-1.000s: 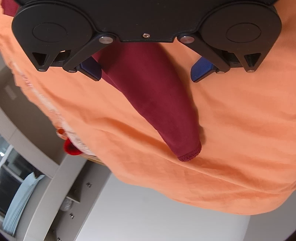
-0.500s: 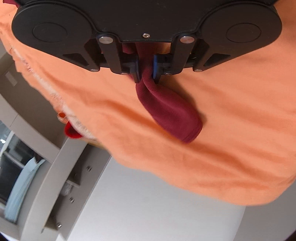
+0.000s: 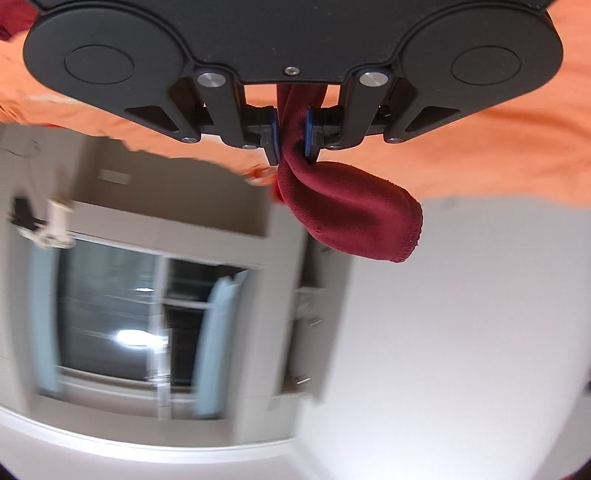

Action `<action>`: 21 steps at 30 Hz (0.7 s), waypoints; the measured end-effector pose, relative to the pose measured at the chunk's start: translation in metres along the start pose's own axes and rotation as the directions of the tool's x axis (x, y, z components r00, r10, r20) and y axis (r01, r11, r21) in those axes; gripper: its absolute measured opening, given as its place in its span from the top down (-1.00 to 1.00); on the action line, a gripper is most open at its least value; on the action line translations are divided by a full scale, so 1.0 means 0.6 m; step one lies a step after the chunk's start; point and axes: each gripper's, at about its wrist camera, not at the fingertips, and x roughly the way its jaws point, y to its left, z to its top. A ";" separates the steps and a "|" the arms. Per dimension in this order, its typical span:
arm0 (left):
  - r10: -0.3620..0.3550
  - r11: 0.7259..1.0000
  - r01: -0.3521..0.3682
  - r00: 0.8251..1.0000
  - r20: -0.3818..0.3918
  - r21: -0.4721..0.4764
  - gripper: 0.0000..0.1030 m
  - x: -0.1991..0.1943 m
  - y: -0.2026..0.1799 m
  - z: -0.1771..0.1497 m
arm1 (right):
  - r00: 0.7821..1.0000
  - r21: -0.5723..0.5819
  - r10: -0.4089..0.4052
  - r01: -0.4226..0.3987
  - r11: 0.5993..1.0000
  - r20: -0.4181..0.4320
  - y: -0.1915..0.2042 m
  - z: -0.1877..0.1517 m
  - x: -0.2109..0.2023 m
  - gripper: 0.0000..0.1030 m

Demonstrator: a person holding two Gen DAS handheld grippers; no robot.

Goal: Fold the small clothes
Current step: 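Lift the sleeve with the left gripper and lay it across the body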

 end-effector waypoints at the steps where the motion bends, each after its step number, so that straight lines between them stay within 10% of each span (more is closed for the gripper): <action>1: -0.028 0.999 0.027 1.000 0.014 0.029 0.73 -0.011 -0.020 0.003 | 1.000 -0.003 0.001 -0.001 1.000 0.006 0.001 0.000 -0.002 -0.99; 8: -0.241 0.947 0.235 0.971 0.000 0.218 0.71 -0.075 -0.165 -0.027 | 0.998 0.004 -0.006 0.006 1.000 0.061 0.000 0.004 -0.024 -0.99; 21: -0.400 0.753 0.449 0.893 -0.206 0.482 0.71 -0.176 -0.310 -0.200 | 0.979 0.085 -0.108 0.094 0.992 0.171 -0.035 0.024 -0.070 -0.99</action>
